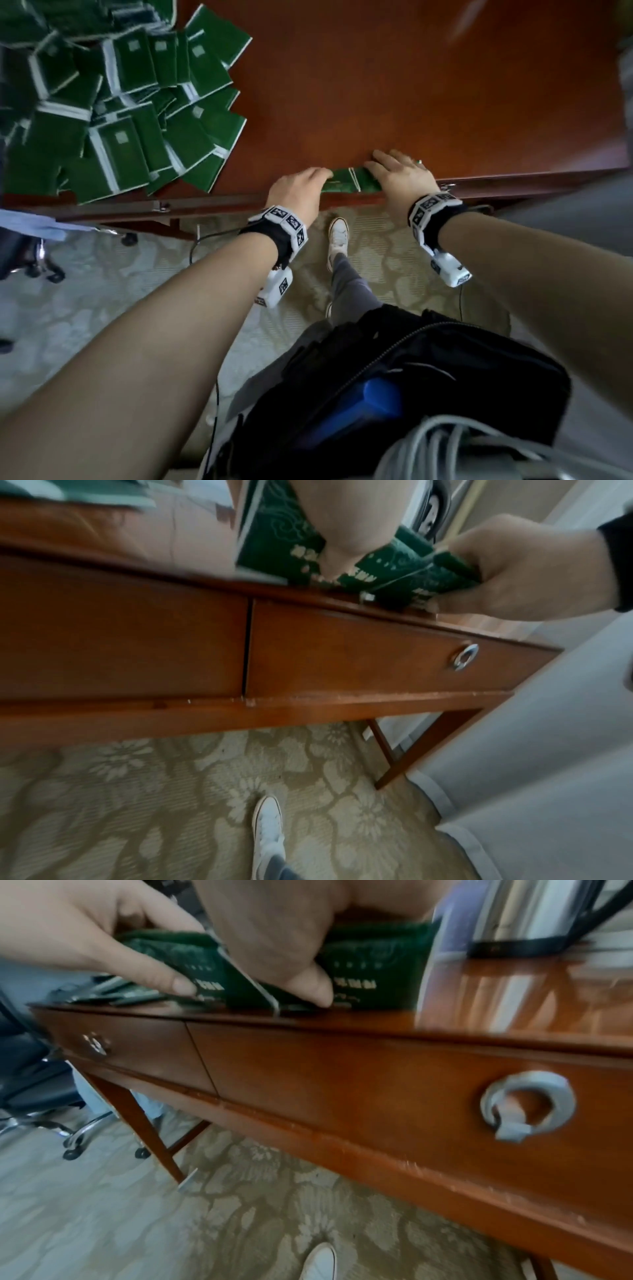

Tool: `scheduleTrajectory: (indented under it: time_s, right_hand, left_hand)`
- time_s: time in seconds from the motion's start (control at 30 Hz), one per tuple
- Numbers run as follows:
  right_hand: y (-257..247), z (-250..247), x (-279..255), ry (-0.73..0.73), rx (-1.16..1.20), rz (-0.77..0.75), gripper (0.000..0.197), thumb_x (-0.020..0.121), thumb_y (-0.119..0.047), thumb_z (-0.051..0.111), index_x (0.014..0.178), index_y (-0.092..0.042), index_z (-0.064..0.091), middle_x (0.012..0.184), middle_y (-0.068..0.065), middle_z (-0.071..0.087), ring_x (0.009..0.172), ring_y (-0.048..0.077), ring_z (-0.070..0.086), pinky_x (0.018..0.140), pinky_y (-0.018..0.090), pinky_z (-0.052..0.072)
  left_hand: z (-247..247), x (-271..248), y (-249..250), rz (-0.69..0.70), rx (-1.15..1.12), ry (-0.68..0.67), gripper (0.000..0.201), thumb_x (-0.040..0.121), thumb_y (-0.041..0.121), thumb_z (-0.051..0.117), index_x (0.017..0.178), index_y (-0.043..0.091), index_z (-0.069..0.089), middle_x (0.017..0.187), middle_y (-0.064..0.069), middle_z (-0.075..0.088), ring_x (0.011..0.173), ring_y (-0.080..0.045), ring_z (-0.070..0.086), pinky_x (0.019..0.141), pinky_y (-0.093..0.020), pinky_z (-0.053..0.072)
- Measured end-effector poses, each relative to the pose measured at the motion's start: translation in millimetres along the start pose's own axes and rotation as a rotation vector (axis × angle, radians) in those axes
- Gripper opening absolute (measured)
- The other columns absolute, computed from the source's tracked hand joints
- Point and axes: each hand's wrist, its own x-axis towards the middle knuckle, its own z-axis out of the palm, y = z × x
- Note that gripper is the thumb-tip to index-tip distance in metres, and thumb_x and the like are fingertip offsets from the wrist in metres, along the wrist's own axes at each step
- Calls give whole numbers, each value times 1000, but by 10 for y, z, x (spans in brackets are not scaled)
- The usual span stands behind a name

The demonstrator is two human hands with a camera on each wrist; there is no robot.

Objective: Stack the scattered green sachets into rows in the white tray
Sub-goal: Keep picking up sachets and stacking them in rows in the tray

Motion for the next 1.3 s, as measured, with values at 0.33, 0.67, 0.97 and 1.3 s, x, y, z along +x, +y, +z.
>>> scheduleTrajectory:
  time_s: [0.33,0.67,0.97,1.3]
  right_hand:
    - [-326,-1492,159,149,51,27,30,92,-6,51,121,-14,53,101,14,58,83,35,57,67,37,46]
    - [-899,-2736,1178,284,93,-152,26,96,-10,45,119,-14,55,100,10,64,89,31,62,75,37,50]
    - [-1686,-3265,1760,252,-81,-262,32,102,-16,40,132,-12,48,118,19,61,95,35,58,70,32,40]
    - [-2881,-3162,2546,46,-232,-152,45,98,-2,46,142,-3,37,116,12,61,102,31,62,84,37,51]
  left_hand:
    - [-1598,94,-389,-167,79,22,14,97,32,58,107,23,60,82,-5,61,82,-31,63,63,-35,49]
    - [-2883,536,-1009,-264,138,152,39,96,36,60,133,24,55,113,-11,67,101,-33,64,76,-37,50]
    - [-3234,458,-1952,-424,76,186,48,96,31,62,141,24,49,128,-15,63,114,-35,60,92,-42,52]
    - [-3211,442,-3500,-404,79,105,44,100,25,55,143,23,48,130,-18,60,111,-36,61,89,-43,53]
